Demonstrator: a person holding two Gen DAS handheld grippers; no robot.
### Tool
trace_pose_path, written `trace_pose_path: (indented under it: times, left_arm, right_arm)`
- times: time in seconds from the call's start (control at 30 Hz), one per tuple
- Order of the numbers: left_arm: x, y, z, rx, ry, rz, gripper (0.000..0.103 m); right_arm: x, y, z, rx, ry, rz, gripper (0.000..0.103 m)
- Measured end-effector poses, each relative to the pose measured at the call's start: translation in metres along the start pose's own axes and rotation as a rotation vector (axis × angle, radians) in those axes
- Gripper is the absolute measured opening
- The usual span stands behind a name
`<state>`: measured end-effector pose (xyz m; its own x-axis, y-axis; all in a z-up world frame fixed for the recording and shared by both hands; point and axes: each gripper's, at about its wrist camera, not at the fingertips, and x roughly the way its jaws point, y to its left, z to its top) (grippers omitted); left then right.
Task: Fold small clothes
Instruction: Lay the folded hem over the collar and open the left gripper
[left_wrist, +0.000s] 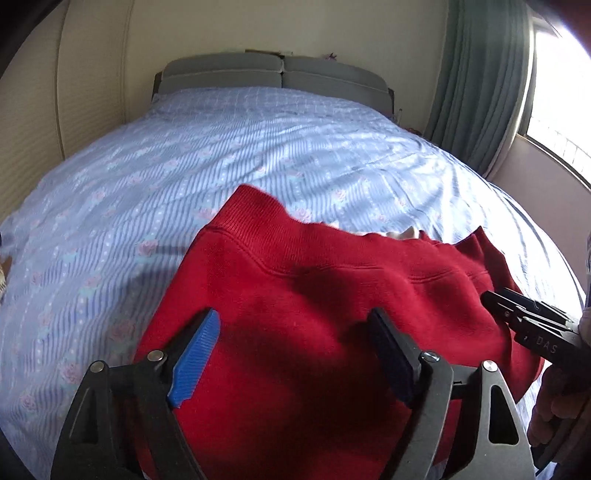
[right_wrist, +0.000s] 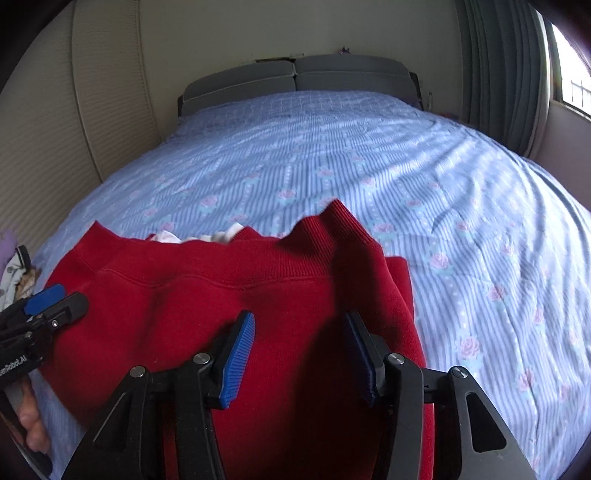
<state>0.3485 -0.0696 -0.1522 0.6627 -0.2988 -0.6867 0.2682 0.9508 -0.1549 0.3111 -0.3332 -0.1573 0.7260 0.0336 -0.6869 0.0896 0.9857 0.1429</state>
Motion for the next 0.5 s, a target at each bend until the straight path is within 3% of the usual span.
trace_pose_path:
  times: [0.07,0.17,0.27,0.4,0.5]
  left_arm:
    - [0.006,0.009,-0.004,-0.035,0.013,-0.024,0.085]
    - [0.010,0.003,-0.008,0.019,-0.005,0.012,0.087]
    - [0.007,0.001,-0.007,0.009,-0.013,0.023,0.087]
    - [-0.016,-0.004,-0.004,0.013,-0.051,0.045,0.087]
    - [-0.039,-0.006,-0.006,0.033,-0.090,0.054,0.087]
  right_arm:
    - [0.006,-0.004,-0.001,0.001,0.009,0.009,0.050]
    - [0.010,0.001,-0.002,-0.034,0.006,-0.021,0.050]
    - [0.007,0.005,-0.001,-0.037,0.005,-0.036,0.050]
    - [-0.017,0.009,0.002,-0.021,-0.017,-0.062,0.053]
    - [-0.046,0.010,-0.006,-0.020,-0.060,-0.073,0.063]
